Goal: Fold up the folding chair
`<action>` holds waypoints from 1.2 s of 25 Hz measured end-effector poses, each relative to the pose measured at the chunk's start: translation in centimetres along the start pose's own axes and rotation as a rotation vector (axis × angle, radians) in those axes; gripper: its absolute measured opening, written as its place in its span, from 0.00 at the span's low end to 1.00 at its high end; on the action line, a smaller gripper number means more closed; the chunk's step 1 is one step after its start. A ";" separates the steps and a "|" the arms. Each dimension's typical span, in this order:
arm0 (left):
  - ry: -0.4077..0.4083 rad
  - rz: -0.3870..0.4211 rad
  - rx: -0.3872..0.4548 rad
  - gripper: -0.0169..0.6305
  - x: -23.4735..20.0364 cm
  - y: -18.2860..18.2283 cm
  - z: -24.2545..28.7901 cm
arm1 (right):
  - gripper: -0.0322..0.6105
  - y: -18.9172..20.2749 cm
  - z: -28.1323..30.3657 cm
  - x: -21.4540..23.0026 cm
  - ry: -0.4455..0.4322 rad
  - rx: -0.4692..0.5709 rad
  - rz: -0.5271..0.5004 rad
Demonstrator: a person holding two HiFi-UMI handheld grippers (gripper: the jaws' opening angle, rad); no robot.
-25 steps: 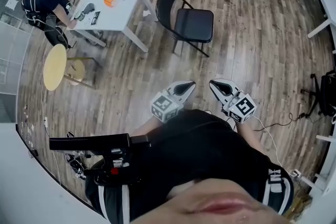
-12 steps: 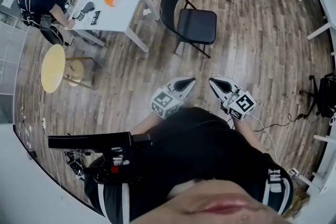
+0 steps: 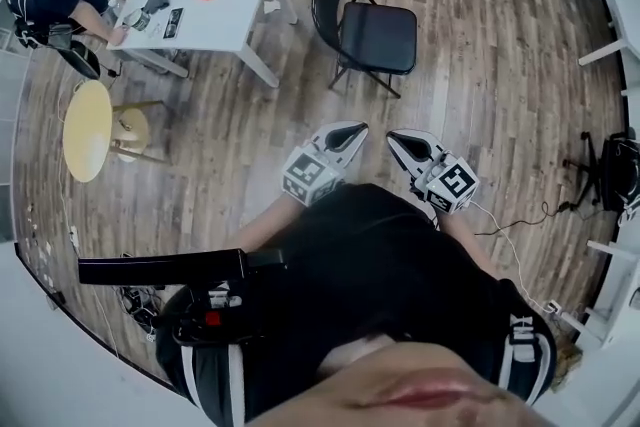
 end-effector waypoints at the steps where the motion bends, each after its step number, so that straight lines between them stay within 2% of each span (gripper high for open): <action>1: 0.001 -0.010 0.004 0.03 -1.1 -0.1 -0.4 | 0.07 0.0 1.2 0.1 -0.001 -0.009 -0.003; 6: -0.006 -0.059 -0.009 0.04 -5.6 -0.1 -2.6 | 0.07 0.2 5.9 0.2 0.027 -0.040 0.017; 11: 0.021 -0.027 -0.017 0.04 -8.9 -0.4 -3.4 | 0.07 0.5 9.0 0.3 0.034 -0.059 0.016; 16: 0.029 -0.030 -0.010 0.03 -11.4 -0.9 -2.8 | 0.07 0.7 9.7 1.8 0.119 -0.053 0.039; 22: 0.026 -0.041 -0.035 0.03 -11.6 -0.7 0.0 | 0.07 0.4 8.4 5.8 0.142 -0.046 0.034; 30: -0.043 -0.025 -0.044 0.04 -11.3 -1.9 7.2 | 0.07 -0.5 6.1 13.3 0.077 -0.018 0.024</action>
Point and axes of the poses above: the fingertips, and each gripper's own axes: z forward along the fingers, x to its right, y out of its underside, the point moved 8 cm from there along -z, backward along the fingers, and after that the axes turned 5 degrees about x, right-handed, at the moved point
